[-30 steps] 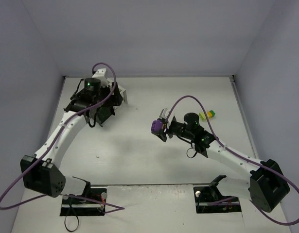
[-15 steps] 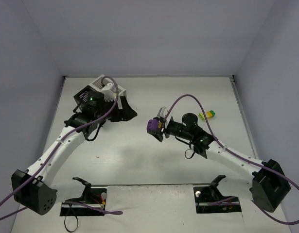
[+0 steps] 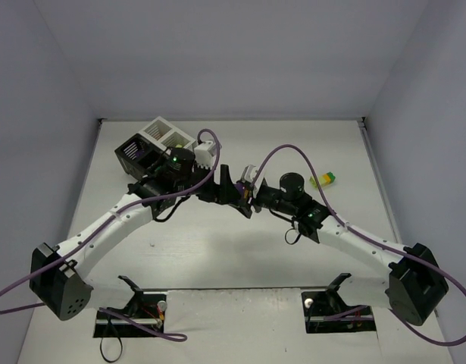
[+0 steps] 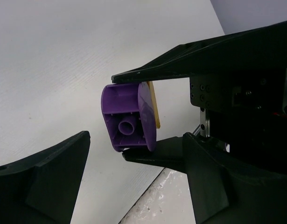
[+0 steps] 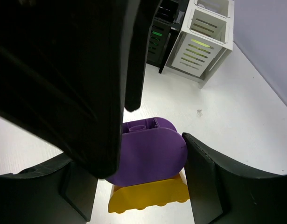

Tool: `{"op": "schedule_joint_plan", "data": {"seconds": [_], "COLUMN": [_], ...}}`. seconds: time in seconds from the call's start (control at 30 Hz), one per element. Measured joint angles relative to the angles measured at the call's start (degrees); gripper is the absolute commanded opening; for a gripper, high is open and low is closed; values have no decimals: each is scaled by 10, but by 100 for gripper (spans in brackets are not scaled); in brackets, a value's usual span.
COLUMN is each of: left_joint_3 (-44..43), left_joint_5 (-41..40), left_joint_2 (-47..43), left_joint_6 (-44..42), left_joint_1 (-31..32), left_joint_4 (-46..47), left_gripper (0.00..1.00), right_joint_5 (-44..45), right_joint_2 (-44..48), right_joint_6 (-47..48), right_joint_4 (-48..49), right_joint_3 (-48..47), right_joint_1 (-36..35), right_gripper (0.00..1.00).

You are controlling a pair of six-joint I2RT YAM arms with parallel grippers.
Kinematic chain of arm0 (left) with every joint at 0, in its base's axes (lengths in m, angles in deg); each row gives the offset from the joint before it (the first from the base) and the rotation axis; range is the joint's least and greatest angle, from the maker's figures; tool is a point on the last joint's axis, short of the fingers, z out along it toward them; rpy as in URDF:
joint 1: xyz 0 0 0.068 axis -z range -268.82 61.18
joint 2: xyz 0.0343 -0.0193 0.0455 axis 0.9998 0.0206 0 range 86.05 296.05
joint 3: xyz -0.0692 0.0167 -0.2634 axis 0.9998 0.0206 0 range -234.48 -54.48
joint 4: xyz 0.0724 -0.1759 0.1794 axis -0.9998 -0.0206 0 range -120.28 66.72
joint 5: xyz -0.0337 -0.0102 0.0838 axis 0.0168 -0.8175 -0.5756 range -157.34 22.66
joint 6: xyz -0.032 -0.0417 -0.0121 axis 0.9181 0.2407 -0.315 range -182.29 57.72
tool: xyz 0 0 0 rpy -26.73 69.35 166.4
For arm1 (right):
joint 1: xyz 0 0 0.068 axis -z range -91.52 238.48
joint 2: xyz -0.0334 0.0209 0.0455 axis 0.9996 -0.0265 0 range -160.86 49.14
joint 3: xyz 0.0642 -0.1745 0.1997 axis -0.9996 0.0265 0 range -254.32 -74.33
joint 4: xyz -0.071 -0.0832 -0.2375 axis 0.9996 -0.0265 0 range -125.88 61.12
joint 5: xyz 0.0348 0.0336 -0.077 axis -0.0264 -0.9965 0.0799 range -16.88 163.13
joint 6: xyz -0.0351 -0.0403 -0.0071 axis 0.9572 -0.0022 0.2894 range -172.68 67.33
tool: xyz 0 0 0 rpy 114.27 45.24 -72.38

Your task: Sort the legos into containers by color

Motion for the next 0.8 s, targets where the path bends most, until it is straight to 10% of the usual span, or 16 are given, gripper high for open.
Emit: {"op": "schedule_joint_plan", "data": {"seconds": [0.27,0.47,0.53,0.8], "left_joint_3": [-17,-18,-18,-19], "left_joint_5": [-19,-9,-14,-17], "left_joint_2": [42,54,54,53], "left_joint_6": [-13,-13,-5,-15], "left_joint_1": [12,13,14,13], "left_joint_4": [-4,0,2,-8], "left_gripper": [71,27,11,7], "right_joint_5": [-9,-10,-4,1], "right_joint_2": [-1,-1,-1,-1], "right_joint_6": [4,10,16,21], "right_joint_4": [-7,-7,-9,-17], "right_joint_3": [-2,-2,-2,-2], "right_joint_1": [-4,-4,-3,-4], "right_gripper": [9,10,20,94]}}
